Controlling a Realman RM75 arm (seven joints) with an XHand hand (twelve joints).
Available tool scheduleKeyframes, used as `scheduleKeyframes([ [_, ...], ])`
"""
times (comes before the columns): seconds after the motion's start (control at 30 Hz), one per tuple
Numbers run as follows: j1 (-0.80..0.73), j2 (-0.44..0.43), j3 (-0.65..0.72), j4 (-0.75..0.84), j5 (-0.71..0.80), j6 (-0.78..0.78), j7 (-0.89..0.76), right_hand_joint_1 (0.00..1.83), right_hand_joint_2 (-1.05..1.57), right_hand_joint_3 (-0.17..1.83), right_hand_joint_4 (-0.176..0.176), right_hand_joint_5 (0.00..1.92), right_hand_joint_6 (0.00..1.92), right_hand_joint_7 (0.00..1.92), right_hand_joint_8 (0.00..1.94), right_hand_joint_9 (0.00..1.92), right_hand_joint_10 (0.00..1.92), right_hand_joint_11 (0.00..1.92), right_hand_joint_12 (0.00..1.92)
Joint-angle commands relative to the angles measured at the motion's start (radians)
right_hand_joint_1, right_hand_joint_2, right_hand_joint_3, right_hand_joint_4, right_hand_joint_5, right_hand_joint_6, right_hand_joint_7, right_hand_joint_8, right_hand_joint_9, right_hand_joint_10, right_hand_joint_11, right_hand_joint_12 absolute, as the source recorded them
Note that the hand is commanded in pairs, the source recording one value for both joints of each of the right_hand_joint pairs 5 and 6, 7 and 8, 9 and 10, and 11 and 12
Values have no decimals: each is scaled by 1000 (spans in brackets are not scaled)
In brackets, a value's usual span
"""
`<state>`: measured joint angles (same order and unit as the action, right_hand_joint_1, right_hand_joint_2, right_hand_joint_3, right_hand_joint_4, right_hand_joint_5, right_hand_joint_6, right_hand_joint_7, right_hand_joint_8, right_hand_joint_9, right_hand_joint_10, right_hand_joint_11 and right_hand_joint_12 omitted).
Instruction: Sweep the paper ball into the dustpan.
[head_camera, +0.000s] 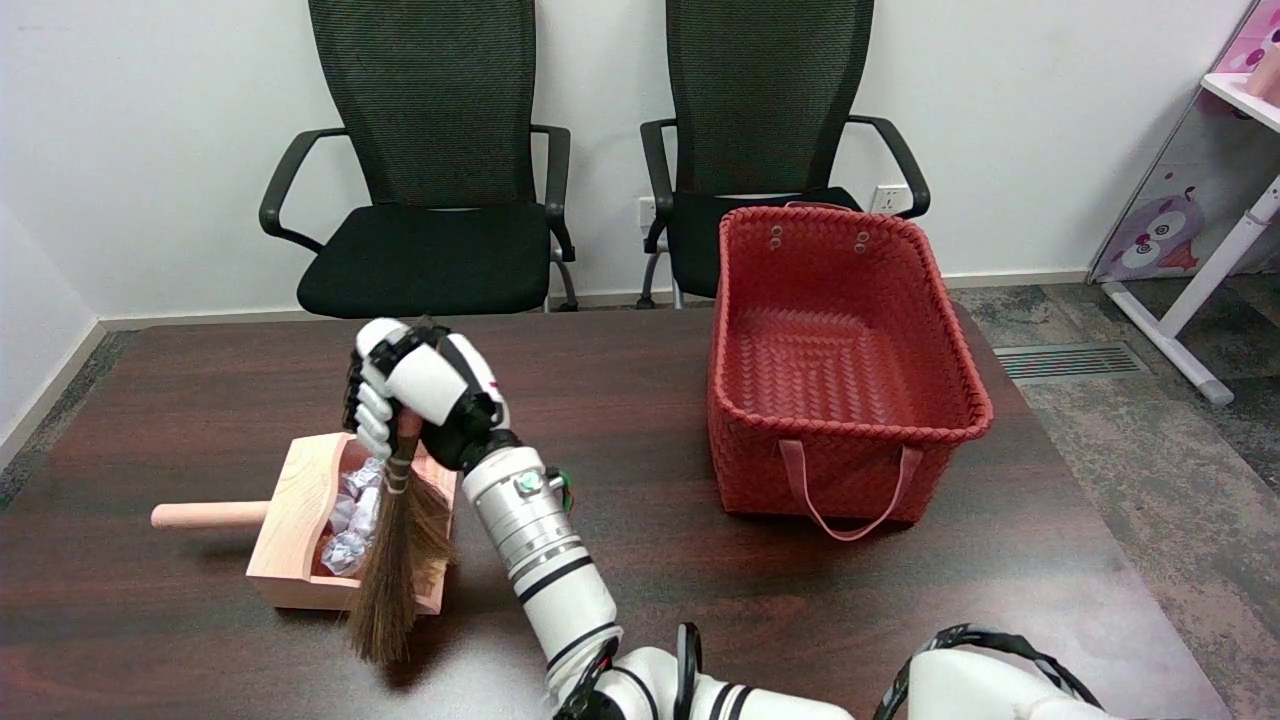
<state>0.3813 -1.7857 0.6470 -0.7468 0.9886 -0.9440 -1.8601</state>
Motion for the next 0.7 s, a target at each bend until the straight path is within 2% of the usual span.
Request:
scheduleKeyframes([
  [0.03,4,120,-31,-146,71,-122,114,751,955,1583,-1,1920,1920,1920,1920,1920,1920,1920,1920],
  [0.37,-1,230,-38,-293,66,-159,96,721,1104,1555,-2,1920,1920,1920,1920,1920,1920,1920,1920],
  [0.53,-4,333,-25,-444,78,-141,-76,702,1219,1541,-1,1920,1920,1920,1920,1920,1920,1920,1920],
  [0.7,5,455,-35,-599,164,-87,-233,677,1332,1561,1,1920,1920,1920,1920,1920,1920,1920,1920],
])
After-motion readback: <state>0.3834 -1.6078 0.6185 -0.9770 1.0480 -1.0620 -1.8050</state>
